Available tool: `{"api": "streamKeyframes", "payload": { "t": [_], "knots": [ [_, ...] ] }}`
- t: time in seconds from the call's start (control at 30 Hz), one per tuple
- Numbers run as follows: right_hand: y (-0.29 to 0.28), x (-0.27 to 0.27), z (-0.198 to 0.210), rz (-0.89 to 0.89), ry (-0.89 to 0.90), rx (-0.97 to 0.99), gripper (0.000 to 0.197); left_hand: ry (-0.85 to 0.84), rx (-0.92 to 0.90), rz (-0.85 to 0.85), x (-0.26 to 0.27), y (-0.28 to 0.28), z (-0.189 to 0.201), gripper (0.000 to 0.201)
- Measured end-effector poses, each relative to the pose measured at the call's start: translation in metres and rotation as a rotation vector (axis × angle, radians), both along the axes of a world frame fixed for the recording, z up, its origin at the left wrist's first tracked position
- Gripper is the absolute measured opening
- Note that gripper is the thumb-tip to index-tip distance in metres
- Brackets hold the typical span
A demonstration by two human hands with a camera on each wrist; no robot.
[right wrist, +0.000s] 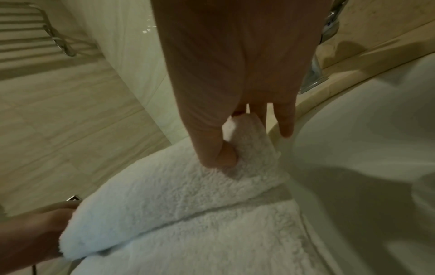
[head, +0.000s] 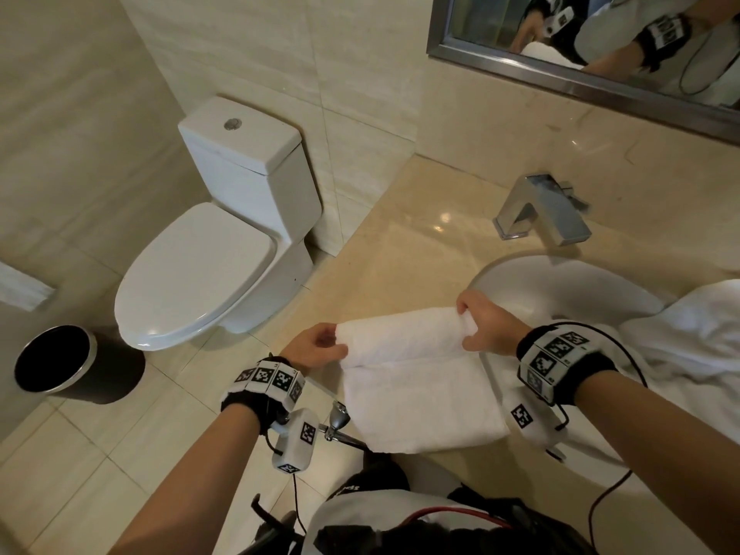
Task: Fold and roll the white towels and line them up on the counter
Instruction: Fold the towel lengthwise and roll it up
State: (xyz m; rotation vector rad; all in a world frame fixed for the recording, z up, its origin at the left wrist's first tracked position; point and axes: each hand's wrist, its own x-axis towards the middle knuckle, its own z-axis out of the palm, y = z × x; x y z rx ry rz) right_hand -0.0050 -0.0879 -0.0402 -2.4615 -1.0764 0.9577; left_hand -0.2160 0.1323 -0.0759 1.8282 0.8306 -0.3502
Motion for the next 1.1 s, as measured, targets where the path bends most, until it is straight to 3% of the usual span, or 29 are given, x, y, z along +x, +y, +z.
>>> {"api": "streamKeyframes", "payload": {
  "t": [0.1,0.23,0.4,0.6,0.8,1.1],
  "knots": [
    [0.001,0.005,-0.002,-0.008,0.071,-0.07,0.069,-0.032,0.062,-0.132,0.001,0.0,0.004,0.041],
    [0.009,0.011,-0.001,0.031,0.085,-0.161,0.078,-0.021,0.143,-0.206,0.005,0.004,0.008,0.061],
    [0.021,0.02,0.004,0.052,0.052,-0.124,0.051,-0.02,0.307,-0.287,0.02,0.027,-0.005,0.025],
    [0.06,0.028,0.004,0.074,-0.074,-0.042,0.057,0.0,0.392,-0.198,0.043,0.07,-0.004,0.035],
    [0.077,0.037,0.007,0.16,-0.166,-0.09,0.046,-0.013,0.366,-0.192,0.051,0.085,-0.005,0.035],
    [0.062,0.024,-0.004,0.259,-0.211,-0.096,0.049,-0.057,0.155,-0.132,0.043,0.072,-0.001,0.023]
  ]
}}
